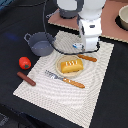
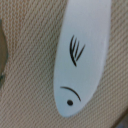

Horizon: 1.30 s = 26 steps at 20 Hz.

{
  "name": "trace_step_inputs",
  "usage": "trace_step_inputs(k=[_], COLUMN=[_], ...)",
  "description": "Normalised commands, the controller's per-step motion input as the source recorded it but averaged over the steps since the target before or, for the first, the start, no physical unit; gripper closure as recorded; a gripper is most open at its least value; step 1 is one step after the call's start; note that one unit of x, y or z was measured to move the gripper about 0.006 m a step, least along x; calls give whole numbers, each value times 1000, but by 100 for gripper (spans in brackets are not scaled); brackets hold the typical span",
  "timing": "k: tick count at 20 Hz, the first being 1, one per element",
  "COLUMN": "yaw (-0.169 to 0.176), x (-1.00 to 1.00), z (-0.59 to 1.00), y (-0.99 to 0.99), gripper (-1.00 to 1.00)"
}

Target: Interact with the objects in diverse but meaningful ways.

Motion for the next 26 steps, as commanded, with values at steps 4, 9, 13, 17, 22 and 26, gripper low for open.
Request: trace_step_inputs(k=[4,9,13,17,22,26], yaw=[0,2,5,1,0,0], x=[-168,-136,-126,-132,-88,-299], z=[-276,-261,-284,-293,-13,853], y=[237,250,256,241,193,166], gripper=[100,100,100,100,100,100])
